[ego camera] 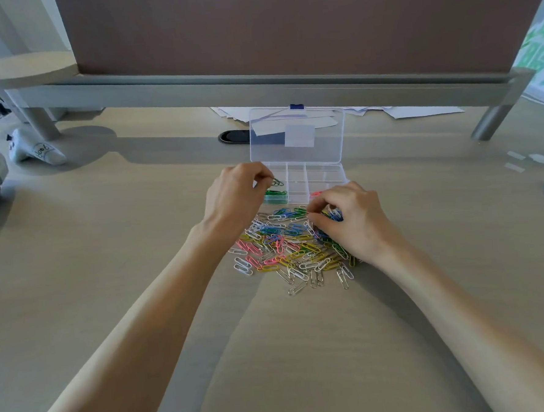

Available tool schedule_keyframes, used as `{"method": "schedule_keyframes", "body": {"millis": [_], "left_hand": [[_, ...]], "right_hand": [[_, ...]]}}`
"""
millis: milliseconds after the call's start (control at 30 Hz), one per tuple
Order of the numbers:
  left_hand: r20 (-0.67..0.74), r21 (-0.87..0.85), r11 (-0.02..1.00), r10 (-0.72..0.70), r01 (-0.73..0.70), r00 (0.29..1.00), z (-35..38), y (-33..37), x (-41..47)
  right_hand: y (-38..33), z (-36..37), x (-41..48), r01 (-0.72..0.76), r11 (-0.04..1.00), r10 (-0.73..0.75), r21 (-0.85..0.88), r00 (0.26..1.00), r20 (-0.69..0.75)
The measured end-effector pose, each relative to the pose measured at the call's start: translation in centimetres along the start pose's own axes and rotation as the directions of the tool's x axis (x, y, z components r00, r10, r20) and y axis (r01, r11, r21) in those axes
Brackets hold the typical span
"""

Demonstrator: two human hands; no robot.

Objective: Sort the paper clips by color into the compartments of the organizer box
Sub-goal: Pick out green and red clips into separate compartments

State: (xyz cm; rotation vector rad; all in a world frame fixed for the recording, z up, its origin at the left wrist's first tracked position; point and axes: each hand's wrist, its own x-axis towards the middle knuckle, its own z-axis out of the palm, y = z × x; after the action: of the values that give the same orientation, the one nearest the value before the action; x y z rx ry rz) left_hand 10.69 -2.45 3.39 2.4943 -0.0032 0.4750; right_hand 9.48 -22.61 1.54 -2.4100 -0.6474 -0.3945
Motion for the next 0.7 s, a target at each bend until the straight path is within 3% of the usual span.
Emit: {"method": "schedule_keyframes", "body": {"millis": [267,467,700], "left_hand": [[0.011,0.028,0.990,0.138,-0.138,0.990,0.2,-1.0,-1.4],[0.162,0.121,0.978,0.152,-0.172,0.975,0.7,-1.1,-2.1],[0.210,0.122,0.984,0.105,-0.133,0.972,0.7,-1.0,-1.8]], "right_hand": [[-1.0,1.2,1.8,0.111,0.919,-0.101,-0.377,0.994,0.046],[-1.1,1.3,2.1,0.084,0.913,-0.039,-0.399,0.992,0.121],[-1.7,1.1,2.6,0.115,0.914,-0.021,-0.388,0.971,0.238]]}}
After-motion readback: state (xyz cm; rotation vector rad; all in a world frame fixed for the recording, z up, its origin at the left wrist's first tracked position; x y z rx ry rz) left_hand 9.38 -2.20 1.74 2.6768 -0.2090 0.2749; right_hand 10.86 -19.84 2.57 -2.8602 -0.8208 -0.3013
